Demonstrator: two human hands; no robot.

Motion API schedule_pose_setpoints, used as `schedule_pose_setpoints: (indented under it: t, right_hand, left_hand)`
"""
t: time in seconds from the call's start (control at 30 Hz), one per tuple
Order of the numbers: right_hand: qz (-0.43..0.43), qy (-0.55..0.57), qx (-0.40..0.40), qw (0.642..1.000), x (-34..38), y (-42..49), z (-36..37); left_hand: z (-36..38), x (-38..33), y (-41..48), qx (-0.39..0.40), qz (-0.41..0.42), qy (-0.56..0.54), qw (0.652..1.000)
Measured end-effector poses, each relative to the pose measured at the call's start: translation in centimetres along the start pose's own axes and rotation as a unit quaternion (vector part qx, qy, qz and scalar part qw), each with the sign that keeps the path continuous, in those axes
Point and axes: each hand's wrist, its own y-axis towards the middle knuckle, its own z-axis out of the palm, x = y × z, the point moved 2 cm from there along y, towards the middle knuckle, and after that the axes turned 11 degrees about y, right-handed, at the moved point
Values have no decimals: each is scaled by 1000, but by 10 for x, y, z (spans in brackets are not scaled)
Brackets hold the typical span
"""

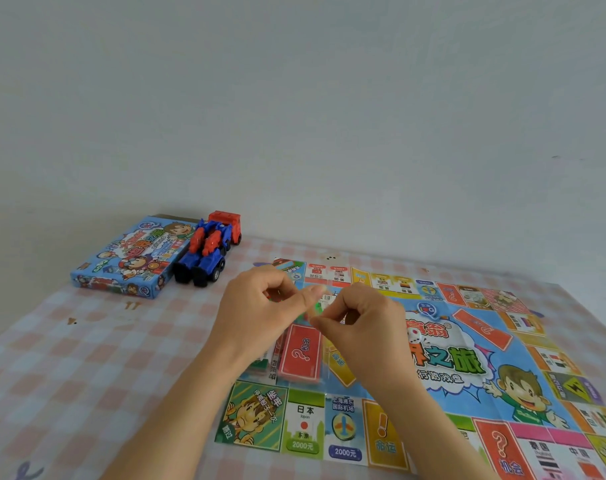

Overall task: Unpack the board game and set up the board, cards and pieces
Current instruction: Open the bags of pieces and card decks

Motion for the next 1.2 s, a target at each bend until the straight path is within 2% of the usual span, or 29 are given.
schedule_pose_setpoints:
  t: [0.13, 0.3, 0.4, 0.5, 0.67, 0.93, 1.2]
  right_hand:
    - [-47, -56, 3, 997, -3, -1, 3]
    - [-114, -69, -1, 991, 4, -2, 1]
    - [-124, -84, 0, 989, 6, -2, 1]
    - [-109, -95, -2, 989, 4, -2, 1]
    - [-49, -36, -19, 998, 0, 0, -1]
    - [-53, -28, -21, 998, 1, -1, 2]
    - [-13, -11, -7, 1000, 1, 0, 0]
  left_hand:
    - [2, 2, 1, 30, -42, 22, 998]
    - [0, 5, 3, 18, -69, -2, 997]
    - [1, 5, 3, 18, -67, 2, 998]
    - [0, 3, 3, 18, -62, -1, 998]
    - [0, -4, 0, 63, -35, -22, 997]
    - [3, -1, -1, 53, -6, -19, 998]
    - [3, -2, 0, 60, 3, 6, 998]
